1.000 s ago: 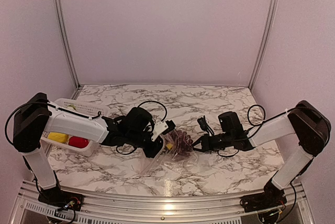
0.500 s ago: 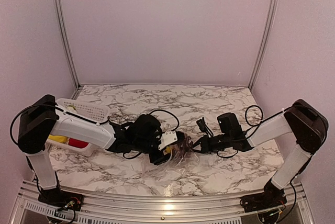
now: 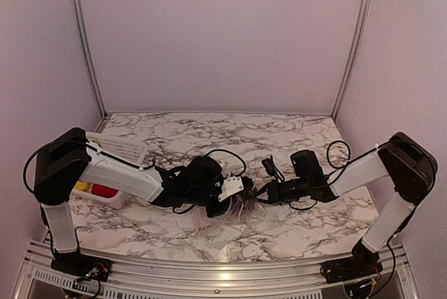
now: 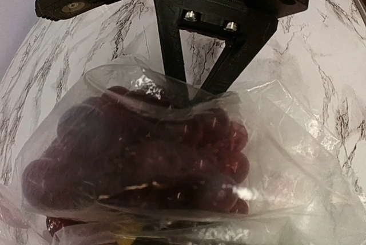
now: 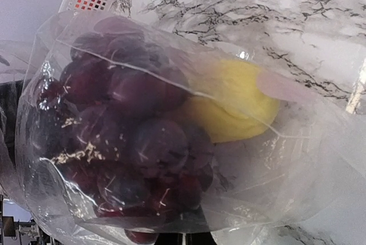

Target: Open the zip-top bag and remove the fake food

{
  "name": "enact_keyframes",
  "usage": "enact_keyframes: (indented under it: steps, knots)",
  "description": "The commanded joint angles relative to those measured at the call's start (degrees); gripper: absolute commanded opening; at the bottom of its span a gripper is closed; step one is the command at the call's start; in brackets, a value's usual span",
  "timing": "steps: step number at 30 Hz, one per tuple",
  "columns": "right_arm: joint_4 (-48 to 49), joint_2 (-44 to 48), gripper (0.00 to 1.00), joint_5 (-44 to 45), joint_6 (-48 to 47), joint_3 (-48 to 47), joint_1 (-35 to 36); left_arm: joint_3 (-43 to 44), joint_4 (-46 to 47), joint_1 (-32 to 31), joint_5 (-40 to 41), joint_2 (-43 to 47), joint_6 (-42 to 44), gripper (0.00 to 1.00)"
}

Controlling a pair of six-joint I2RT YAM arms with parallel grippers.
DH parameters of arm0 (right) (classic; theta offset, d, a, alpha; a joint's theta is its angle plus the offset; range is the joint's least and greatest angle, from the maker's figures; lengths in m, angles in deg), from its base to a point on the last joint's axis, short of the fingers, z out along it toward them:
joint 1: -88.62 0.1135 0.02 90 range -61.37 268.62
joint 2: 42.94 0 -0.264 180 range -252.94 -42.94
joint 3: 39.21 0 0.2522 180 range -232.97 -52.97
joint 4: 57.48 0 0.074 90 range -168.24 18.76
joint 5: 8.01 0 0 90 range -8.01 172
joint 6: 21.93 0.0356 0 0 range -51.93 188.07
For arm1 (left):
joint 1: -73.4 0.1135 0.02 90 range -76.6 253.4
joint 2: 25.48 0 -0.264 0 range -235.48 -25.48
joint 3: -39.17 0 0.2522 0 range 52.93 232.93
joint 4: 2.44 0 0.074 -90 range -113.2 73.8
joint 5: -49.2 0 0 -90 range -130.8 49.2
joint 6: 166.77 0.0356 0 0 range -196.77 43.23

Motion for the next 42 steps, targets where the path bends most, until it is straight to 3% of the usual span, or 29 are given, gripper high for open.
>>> enact_keyframes:
  steps: [1, 7, 22, 33, 42]
  knots:
    - [1.81, 1.32, 0.0, -0.87, 0.67, 0.53, -1.38, -2.73, 1.76, -0.12, 2.11, 3.75, 0.77, 0.17]
    - [1.75, 4.02, 0.0, 0.59, 1.19, 2.8, -5.6, -5.66, 0.91, -0.12, 4.61, 9.96, -0.73, 0.0]
    - [2.11, 7.6, 0.0, 4.99, 2.37, 5.21, -10.34, -14.33, 1.84, 3.72, 5.76, 24.26, -8.63, 0.0]
    - [1.16, 9.0, 0.0, 6.19, 1.65, 5.81, -12.55, -16.31, 1.15, 4.35, 6.75, 25.13, -9.05, 0.0]
    - [1.5, 8.56, 0.0, 5.78, 1.66, 5.3, -12.69, -18.22, 2.89, 5.61, 5.04, 35.47, -14.8, 0.0]
